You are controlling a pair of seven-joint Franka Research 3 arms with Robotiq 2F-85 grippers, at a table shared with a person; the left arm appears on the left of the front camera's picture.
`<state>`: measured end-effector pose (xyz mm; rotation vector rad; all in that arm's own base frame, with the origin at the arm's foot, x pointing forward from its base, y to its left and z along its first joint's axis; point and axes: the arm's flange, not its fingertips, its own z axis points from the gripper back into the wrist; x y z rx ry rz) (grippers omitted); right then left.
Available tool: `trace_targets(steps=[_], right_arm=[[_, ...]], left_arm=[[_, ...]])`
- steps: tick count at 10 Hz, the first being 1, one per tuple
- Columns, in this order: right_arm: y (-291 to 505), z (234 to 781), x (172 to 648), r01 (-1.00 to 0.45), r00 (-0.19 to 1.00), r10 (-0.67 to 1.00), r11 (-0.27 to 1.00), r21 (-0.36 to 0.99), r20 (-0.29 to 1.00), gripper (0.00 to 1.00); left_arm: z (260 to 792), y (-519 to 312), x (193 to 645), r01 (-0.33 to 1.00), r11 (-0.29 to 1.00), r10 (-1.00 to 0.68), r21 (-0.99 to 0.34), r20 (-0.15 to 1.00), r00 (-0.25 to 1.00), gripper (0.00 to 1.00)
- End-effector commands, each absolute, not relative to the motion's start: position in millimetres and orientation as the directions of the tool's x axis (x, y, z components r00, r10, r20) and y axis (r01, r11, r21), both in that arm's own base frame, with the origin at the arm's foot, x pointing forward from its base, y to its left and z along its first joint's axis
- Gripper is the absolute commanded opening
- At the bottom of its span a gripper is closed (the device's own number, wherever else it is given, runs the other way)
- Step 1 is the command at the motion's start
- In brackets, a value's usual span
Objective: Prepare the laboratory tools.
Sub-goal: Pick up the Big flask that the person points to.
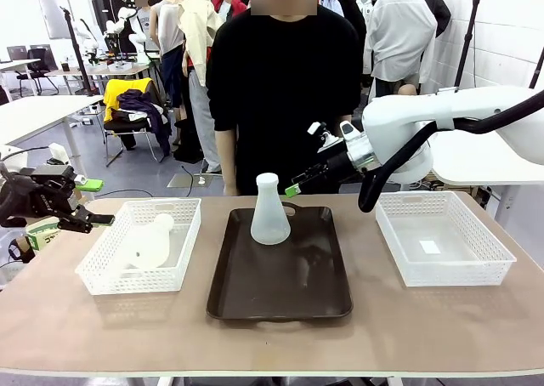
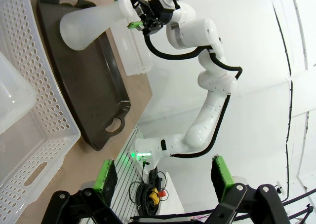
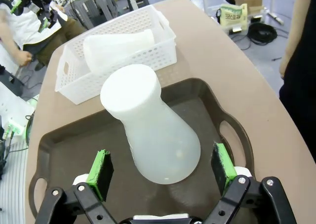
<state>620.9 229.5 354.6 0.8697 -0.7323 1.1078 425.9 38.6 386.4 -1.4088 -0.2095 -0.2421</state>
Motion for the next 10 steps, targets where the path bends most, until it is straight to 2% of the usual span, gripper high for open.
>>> trace_targets(steps=[1, 3, 6, 7, 10], right_arm=[[230, 356, 622, -0.957, 0.279, 0.446, 0.197, 0.211, 0.85, 1.0], [230, 356, 622, -0.957, 0.279, 0.446, 0.197, 0.211, 0.85, 1.0], [230, 356, 622, -0.957, 0.279, 0.446, 0.197, 0.211, 0.85, 1.0], [232, 355, 621, -0.956, 0.286, 0.44, 0.196, 0.219, 0.851, 1.0], [188, 368, 594, -0.933, 0.32, 0.43, 0.299, 0.201, 0.844, 1.0]], left_arm=[[400, 44, 424, 0.338, 0.158, -0.036, -0.928, 0.337, 0.941, 1.0], [432, 56, 424, 0.437, 0.21, -0.027, -0.875, 0.442, 0.897, 1.0], [468, 61, 442, 0.532, 0.362, -0.073, -0.765, 0.546, 0.834, 1.0], [475, 60, 446, 0.549, 0.38, -0.082, -0.744, 0.565, 0.821, 1.0], [480, 57, 452, 0.559, 0.377, -0.1, -0.739, 0.567, 0.818, 1.0]])
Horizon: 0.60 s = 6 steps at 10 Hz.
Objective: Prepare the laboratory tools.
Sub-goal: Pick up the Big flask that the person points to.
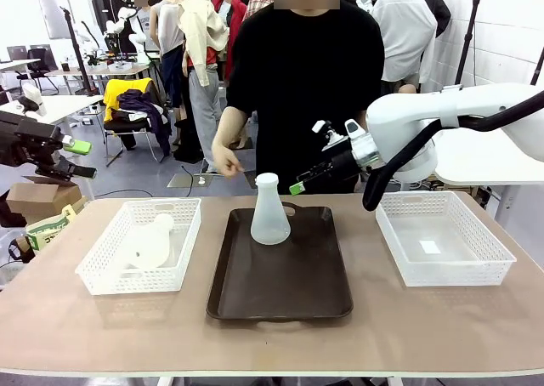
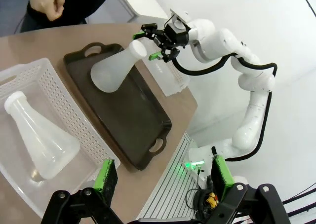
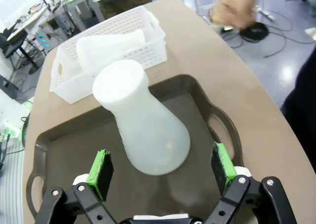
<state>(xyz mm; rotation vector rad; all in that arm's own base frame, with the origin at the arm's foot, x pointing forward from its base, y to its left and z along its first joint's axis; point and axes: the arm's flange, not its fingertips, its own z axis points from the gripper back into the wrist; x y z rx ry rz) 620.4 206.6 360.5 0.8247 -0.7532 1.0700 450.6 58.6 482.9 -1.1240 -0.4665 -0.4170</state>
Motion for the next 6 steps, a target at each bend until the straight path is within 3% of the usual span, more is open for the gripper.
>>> trace_targets(steps=[1, 6], right_arm=[[176, 371, 586, -0.923, 0.337, 0.433, 0.329, 0.202, 0.836, 1.0], [116, 391, 546, -0.865, 0.387, 0.376, 0.464, 0.19, 0.842, 1.0]], left_arm=[[479, 58, 453, 0.557, 0.374, -0.097, -0.741, 0.566, 0.818, 1.0], [478, 61, 452, 0.54, 0.374, -0.083, -0.754, 0.553, 0.829, 1.0]])
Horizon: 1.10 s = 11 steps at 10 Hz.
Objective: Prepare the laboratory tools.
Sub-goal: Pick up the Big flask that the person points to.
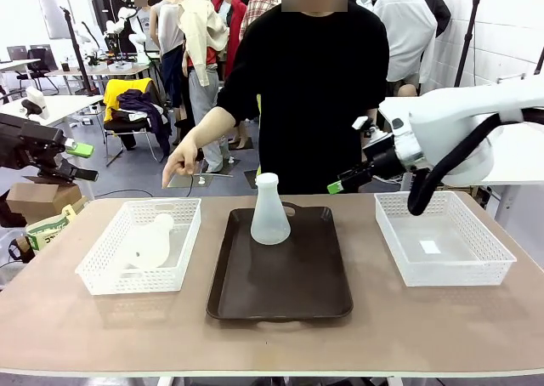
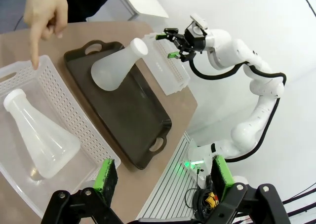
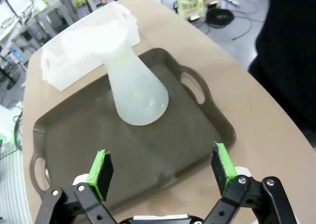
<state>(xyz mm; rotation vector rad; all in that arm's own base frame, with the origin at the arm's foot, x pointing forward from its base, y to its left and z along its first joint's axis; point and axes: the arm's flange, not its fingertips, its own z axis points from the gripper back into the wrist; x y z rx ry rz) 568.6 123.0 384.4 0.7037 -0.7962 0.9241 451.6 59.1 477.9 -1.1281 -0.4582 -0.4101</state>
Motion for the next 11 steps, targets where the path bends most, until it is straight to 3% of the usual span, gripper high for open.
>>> trace_targets(steps=[1, 11], right_arm=[[110, 392, 544, -0.859, 0.389, 0.368, 0.476, 0.188, 0.845, 1.0], [107, 392, 557, -0.866, 0.377, 0.379, 0.468, 0.176, 0.845, 1.0]], left_arm=[[477, 60, 453, 0.541, 0.371, -0.082, -0.755, 0.554, 0.829, 1.0], [476, 59, 452, 0.527, 0.371, -0.076, -0.764, 0.541, 0.838, 1.0]])
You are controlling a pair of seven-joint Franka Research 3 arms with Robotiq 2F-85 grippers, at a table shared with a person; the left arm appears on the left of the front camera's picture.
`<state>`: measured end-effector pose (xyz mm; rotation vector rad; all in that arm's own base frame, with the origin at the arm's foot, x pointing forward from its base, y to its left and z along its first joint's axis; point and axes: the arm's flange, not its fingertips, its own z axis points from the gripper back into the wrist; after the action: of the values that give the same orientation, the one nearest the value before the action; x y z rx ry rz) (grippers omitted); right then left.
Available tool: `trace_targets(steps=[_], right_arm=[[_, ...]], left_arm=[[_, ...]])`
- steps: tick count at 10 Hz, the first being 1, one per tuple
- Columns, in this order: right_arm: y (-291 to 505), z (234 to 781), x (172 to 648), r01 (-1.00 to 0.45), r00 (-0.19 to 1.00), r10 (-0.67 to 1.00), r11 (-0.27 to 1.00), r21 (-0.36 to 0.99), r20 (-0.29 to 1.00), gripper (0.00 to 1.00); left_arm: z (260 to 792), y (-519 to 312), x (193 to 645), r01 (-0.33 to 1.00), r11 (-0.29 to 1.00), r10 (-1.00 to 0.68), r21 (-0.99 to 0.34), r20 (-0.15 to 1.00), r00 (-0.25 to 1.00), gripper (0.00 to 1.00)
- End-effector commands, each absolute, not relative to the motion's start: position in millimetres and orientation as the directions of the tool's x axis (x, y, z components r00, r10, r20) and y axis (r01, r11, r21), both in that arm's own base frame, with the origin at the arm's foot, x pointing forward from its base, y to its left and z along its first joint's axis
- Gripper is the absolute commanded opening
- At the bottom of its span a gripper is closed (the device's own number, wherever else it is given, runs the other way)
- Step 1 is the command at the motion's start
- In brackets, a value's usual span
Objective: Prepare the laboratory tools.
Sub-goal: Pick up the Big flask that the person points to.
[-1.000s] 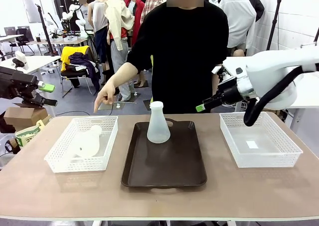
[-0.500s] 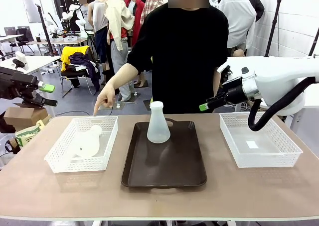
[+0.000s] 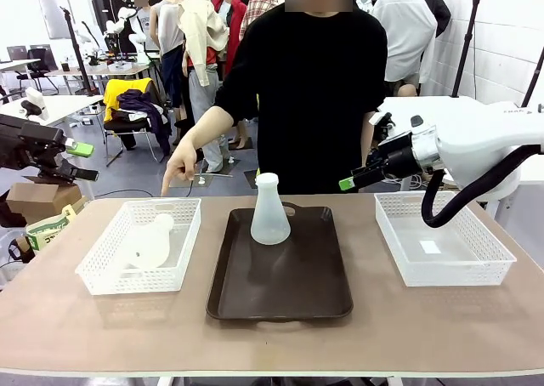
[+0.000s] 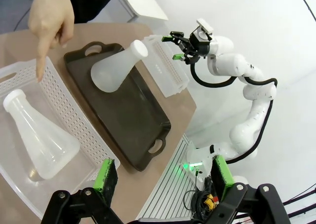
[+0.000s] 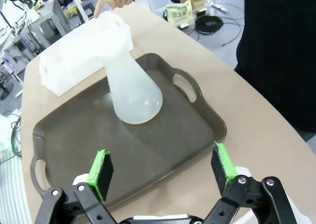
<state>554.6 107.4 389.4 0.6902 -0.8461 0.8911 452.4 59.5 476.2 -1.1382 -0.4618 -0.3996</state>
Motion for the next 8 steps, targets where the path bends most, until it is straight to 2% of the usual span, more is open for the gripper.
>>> trace_targets(steps=[1, 2, 3, 5, 7, 8], right_arm=[[107, 392, 557, -0.866, 0.377, 0.379, 0.468, 0.176, 0.845, 1.0], [107, 392, 557, -0.866, 0.377, 0.379, 0.468, 0.176, 0.845, 1.0], [107, 392, 557, -0.866, 0.377, 0.379, 0.468, 0.176, 0.845, 1.0], [107, 392, 557, -0.866, 0.377, 0.379, 0.468, 0.176, 0.845, 1.0], [107, 392, 557, -0.866, 0.377, 0.379, 0.468, 0.176, 0.845, 1.0], [107, 392, 557, -0.866, 0.377, 0.379, 0.468, 0.176, 0.845, 1.0]], left_arm=[[476, 59, 452, 0.527, 0.371, -0.076, -0.764, 0.541, 0.838, 1.0], [476, 59, 452, 0.526, 0.368, -0.069, -0.767, 0.541, 0.838, 1.0], [489, 52, 457, 0.538, 0.46, -0.111, -0.706, 0.555, 0.824, 1.0], [528, 46, 478, 0.586, 0.66, -0.211, -0.47, 0.633, 0.745, 1.0], [544, 26, 497, 0.597, 0.731, -0.364, -0.33, 0.551, 0.751, 1.0], [544, 12, 504, 0.563, 0.78, -0.425, -0.273, 0.428, 0.797, 1.0]])
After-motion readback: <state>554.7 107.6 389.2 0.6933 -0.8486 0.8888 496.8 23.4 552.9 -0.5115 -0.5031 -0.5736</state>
